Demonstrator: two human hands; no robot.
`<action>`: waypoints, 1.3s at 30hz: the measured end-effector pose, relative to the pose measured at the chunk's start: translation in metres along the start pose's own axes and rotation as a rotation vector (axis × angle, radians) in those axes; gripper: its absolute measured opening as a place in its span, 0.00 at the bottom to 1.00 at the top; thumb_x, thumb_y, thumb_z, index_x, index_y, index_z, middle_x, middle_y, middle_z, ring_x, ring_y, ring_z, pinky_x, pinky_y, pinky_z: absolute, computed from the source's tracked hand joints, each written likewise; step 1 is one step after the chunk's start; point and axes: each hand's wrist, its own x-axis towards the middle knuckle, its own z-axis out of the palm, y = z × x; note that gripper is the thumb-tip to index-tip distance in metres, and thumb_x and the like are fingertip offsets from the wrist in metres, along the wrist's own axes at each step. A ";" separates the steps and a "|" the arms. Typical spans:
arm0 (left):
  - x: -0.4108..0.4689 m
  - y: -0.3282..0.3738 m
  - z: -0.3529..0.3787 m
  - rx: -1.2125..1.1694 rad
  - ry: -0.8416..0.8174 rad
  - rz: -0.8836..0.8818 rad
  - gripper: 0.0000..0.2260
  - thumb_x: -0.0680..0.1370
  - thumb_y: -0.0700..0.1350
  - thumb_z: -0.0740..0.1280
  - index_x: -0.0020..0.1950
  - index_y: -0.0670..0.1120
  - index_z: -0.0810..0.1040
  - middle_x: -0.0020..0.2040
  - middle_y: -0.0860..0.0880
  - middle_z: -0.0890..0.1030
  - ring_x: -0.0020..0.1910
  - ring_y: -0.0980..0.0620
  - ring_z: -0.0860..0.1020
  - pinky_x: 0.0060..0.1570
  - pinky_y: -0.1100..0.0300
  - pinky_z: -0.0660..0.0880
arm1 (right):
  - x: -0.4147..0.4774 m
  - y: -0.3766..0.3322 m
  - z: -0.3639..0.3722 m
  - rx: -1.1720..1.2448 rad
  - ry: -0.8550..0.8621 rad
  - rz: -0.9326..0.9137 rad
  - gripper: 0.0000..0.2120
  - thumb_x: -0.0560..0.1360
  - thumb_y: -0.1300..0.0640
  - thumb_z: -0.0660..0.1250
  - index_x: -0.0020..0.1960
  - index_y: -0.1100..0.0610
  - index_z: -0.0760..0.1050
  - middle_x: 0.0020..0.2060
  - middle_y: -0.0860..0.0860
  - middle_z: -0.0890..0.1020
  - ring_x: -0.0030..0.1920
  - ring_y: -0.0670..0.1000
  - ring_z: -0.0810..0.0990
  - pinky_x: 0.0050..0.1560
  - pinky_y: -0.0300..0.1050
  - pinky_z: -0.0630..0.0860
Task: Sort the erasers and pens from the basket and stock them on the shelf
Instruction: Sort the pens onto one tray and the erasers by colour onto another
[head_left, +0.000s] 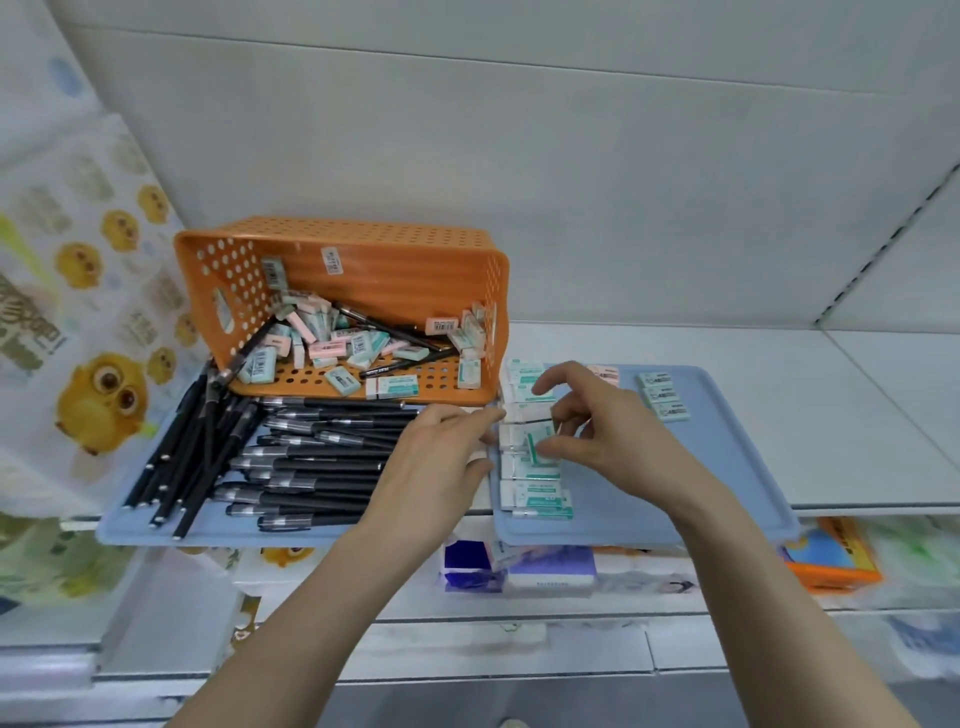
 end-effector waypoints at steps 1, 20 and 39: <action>0.000 -0.001 0.000 -0.002 0.009 0.005 0.23 0.77 0.43 0.69 0.71 0.54 0.71 0.57 0.58 0.79 0.62 0.58 0.67 0.57 0.68 0.63 | 0.000 0.000 -0.004 -0.013 -0.033 -0.008 0.17 0.72 0.56 0.75 0.54 0.42 0.73 0.40 0.43 0.79 0.40 0.41 0.77 0.41 0.34 0.73; -0.002 -0.001 0.007 0.118 0.012 -0.008 0.16 0.75 0.51 0.70 0.63 0.54 0.79 0.52 0.55 0.82 0.59 0.53 0.72 0.59 0.53 0.71 | 0.017 0.012 0.005 -0.174 -0.119 -0.129 0.05 0.72 0.56 0.73 0.47 0.47 0.83 0.48 0.42 0.78 0.46 0.43 0.78 0.47 0.37 0.76; 0.041 -0.123 -0.092 0.306 0.052 -0.303 0.16 0.77 0.45 0.69 0.65 0.48 0.78 0.62 0.46 0.78 0.59 0.45 0.77 0.58 0.52 0.72 | 0.139 -0.072 0.080 -0.451 -0.207 -0.204 0.16 0.74 0.57 0.71 0.62 0.52 0.78 0.57 0.50 0.82 0.56 0.52 0.79 0.58 0.48 0.76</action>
